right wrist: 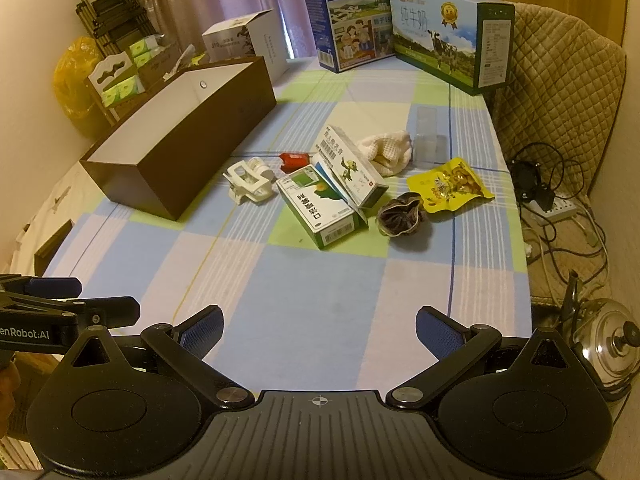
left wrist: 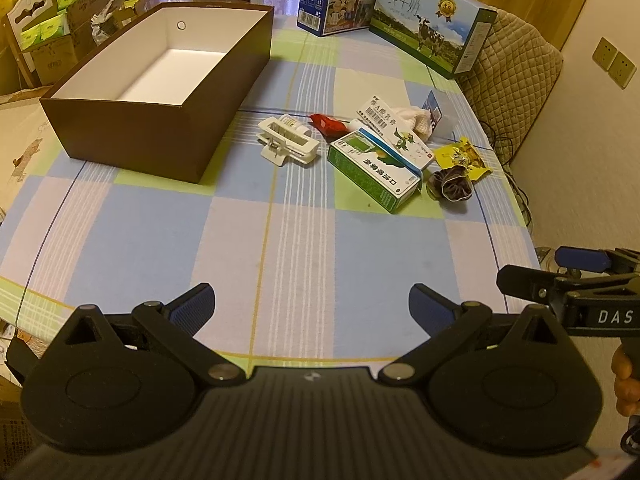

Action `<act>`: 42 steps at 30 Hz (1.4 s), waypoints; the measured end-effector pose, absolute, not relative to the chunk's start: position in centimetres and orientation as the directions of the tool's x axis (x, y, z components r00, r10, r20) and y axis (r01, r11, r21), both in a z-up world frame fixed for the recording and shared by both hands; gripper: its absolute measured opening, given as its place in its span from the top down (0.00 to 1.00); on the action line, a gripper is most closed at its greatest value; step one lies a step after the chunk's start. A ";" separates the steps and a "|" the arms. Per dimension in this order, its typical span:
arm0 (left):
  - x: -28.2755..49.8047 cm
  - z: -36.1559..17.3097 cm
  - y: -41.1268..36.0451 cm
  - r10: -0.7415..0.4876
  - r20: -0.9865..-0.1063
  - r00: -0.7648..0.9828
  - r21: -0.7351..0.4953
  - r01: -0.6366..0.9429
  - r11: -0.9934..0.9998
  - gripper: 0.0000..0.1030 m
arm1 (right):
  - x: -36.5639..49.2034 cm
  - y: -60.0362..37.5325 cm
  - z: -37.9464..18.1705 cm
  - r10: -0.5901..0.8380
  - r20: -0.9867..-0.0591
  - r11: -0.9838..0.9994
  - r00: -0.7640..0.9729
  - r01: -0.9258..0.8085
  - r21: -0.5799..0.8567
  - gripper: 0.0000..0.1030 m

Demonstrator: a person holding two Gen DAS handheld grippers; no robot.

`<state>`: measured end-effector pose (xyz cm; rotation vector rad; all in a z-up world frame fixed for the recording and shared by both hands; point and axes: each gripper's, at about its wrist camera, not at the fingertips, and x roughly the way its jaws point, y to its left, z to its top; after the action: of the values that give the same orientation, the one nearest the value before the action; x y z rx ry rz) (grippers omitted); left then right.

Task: Organize objects
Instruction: 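Move both tools toward the cluttered items on the table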

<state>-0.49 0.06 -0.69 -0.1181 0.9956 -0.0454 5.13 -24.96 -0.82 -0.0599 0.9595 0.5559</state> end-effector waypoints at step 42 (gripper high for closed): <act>0.5 -0.8 -0.1 -0.100 -0.849 0.518 -0.134 -0.029 0.991 0.01 | 5.7 -25.0 -1.2 0.424 -0.795 0.852 0.433 -0.488 0.189 0.02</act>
<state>0.50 -0.11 -0.84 -0.1371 1.0260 -0.0427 5.66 -25.04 -1.24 -0.0726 0.9681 0.5686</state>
